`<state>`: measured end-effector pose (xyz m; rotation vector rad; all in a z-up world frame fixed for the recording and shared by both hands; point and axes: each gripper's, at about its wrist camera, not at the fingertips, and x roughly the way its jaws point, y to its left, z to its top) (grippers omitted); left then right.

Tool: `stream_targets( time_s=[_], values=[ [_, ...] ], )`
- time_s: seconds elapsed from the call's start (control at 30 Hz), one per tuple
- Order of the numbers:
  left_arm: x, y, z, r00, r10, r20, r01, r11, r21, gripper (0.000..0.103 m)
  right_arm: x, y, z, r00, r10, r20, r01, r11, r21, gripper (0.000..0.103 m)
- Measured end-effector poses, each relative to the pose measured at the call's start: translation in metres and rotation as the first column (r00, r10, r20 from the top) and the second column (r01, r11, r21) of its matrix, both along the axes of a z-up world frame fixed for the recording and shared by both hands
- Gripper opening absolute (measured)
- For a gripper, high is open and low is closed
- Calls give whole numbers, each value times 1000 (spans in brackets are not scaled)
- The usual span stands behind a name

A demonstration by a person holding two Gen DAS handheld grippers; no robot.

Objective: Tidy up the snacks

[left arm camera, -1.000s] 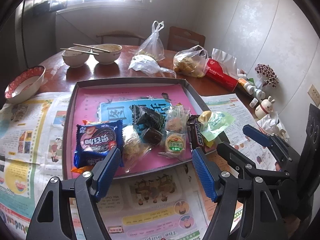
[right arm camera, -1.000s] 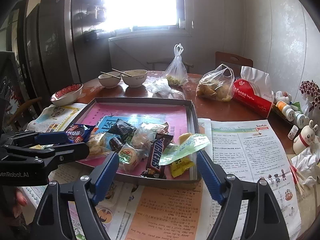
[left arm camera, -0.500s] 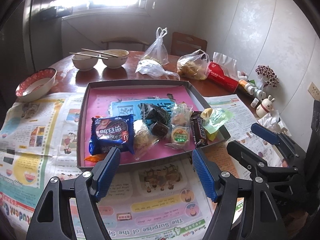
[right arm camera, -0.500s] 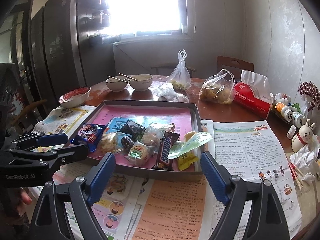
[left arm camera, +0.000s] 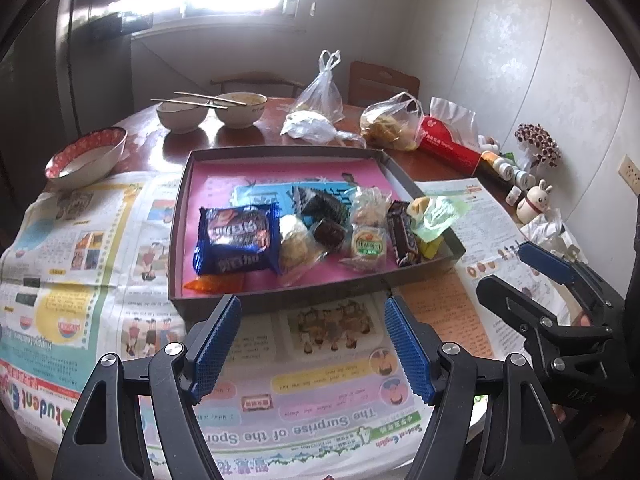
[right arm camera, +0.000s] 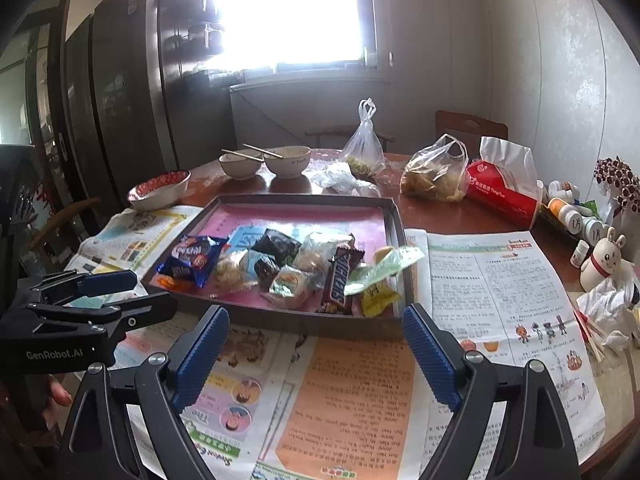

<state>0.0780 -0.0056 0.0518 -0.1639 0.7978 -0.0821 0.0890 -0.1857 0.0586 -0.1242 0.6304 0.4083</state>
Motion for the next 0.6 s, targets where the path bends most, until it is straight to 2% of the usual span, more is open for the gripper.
stream_targets(
  time_s=[0.13,0.3,0.6],
  values=[
    [-7,-4,-6,1000,8,-5,-8,1000,-2,76,-5,-7,-5,1000,-10,-21,11,1000,15,88],
    [-19,-8,-16,999,41,-18,-42,998,-39,76,-10,-15,-10,998,-27,-54,29,999,34,88],
    [-30,-17,-31,998,27,-50,-28,999,-19,76,-24,-19,-23,997,-18,-80,20,999,31,88]
  ],
)
